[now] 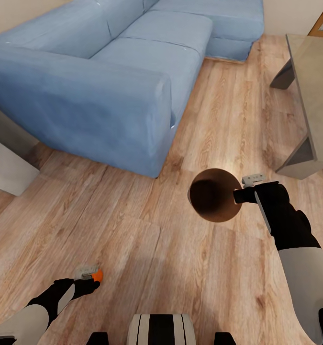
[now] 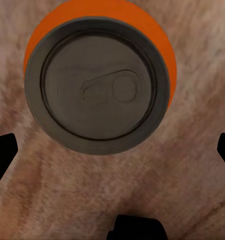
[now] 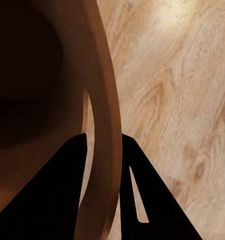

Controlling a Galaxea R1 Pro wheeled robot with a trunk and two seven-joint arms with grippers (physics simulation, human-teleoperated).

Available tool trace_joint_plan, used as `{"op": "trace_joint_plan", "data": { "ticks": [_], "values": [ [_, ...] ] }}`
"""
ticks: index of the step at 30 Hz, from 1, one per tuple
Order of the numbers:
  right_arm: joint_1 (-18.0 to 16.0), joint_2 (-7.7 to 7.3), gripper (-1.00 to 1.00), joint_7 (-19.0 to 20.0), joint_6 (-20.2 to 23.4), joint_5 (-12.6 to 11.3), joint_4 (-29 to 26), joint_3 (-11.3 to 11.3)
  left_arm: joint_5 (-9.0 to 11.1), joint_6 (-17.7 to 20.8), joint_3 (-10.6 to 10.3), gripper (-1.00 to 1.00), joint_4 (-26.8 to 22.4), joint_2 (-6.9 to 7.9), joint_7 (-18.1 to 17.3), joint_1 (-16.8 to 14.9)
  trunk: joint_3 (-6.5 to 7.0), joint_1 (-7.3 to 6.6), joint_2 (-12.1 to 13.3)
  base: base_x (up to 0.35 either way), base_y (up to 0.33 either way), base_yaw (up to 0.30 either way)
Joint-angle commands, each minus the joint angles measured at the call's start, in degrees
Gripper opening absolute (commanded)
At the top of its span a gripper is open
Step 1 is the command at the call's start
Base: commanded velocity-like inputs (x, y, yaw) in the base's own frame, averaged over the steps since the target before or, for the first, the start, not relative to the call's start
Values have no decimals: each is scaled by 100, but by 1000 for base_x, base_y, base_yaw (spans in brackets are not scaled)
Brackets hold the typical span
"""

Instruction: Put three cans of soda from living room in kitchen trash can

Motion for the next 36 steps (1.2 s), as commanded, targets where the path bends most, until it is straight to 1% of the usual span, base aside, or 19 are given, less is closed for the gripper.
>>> {"op": "trace_joint_plan", "data": {
  "ticks": [1, 16, 22, 31, 36],
  "values": [
    [-2, 1, -100, 34, 9, -100, -1, -1, 1, 0, 0, 100, -1, 0, 0, 0, -1, -1, 0, 0, 0, 0],
    [-2, 4, -100, 34, 9, -98, -2, 0, 1, 0, 0, 100, -1, 6, -2, 0, -5, -1, 0, 0, 0, 0],
    [-2, 123, -100, 34, 9, -92, 0, -1, 2, 0, 0, 100, -2, 8, -3, 0, -5, -1, 0, 0, 0, 0],
    [0, 149, -100, 34, 9, -99, 8, -3, 2, 0, 0, 100, -1, 9, -2, 0, -5, -1, 0, 1, 0, 0],
    [1, 150, -100, 34, 9, -100, 9, -8, 2, 0, 0, 100, 3, 9, -7, 0, -5, -1, 0, 151, 41, 0]
  ]
}}
